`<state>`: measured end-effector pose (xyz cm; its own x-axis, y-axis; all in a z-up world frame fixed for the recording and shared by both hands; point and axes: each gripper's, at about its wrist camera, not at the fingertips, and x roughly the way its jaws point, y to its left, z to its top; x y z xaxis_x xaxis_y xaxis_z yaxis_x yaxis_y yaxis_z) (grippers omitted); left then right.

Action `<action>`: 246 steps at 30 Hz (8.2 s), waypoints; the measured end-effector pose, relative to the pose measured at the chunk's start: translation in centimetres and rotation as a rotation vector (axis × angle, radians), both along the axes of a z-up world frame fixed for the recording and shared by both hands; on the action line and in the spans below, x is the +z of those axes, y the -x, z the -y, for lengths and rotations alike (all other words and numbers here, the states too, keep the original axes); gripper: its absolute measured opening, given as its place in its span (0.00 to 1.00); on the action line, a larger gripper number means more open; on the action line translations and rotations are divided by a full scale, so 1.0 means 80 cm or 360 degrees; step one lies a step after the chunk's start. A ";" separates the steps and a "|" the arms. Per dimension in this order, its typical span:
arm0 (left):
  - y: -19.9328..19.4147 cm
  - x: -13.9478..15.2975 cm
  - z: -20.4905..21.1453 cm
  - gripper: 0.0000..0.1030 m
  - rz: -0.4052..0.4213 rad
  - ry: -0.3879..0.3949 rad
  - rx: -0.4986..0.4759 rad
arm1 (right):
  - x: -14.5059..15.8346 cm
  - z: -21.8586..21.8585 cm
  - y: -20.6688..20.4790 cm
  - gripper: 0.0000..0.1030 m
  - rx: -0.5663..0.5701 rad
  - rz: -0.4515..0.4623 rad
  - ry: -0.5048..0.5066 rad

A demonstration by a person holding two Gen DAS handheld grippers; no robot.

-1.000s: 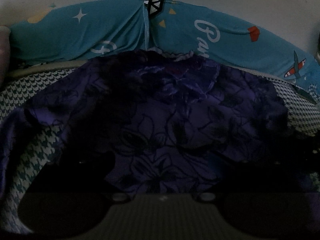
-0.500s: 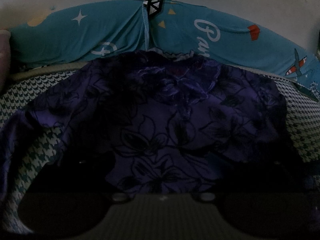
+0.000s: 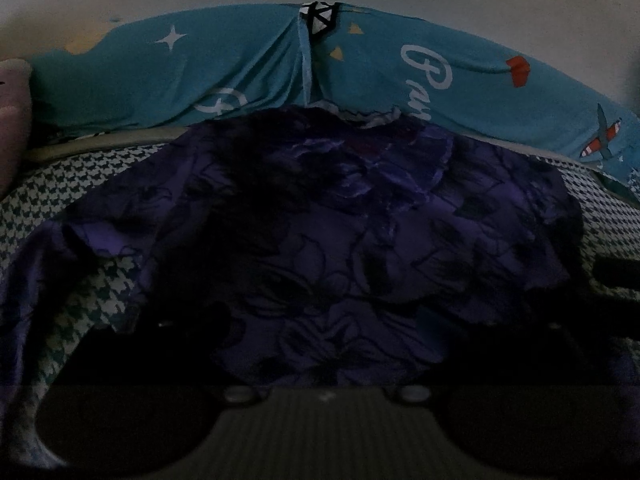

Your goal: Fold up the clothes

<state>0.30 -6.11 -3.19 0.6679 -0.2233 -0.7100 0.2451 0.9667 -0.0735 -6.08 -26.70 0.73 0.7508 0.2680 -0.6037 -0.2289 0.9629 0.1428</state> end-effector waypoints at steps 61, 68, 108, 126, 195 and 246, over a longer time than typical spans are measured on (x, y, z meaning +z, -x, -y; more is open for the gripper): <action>-0.008 -0.018 0.023 1.00 -0.0096 -0.0097 -0.0136 | -0.005 0.364 0.072 0.29 -0.1743 0.0027 -0.0283; -0.006 -0.017 0.028 1.00 -0.0077 -0.0125 -0.0149 | -0.031 0.382 0.077 0.39 -0.1721 -0.0066 -0.0621; -0.005 -0.021 0.035 1.00 -0.0078 -0.0167 -0.0177 | -0.046 0.389 0.092 0.34 -0.2007 -0.0050 -0.0929; -0.007 -0.022 0.035 1.00 -0.0075 -0.0171 -0.0174 | -0.028 0.377 0.075 0.07 -0.2035 0.0244 -0.0860; 0.094 0.005 -0.133 1.00 -0.0099 -0.0046 0.0429 | 0.022 0.022 -0.029 0.52 -0.0778 -0.0360 -0.0405; 0.080 0.032 -0.390 0.99 -0.0165 0.0240 0.1176 | -0.019 -0.096 -0.036 0.53 -0.0404 -0.0493 -0.0132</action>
<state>-6.08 25.09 -0.61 0.6127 0.1567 -0.7746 -0.4777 0.8543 -0.2050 -3.17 -19.06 -0.76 0.5855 0.1551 -0.7957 0.0803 0.9656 0.2473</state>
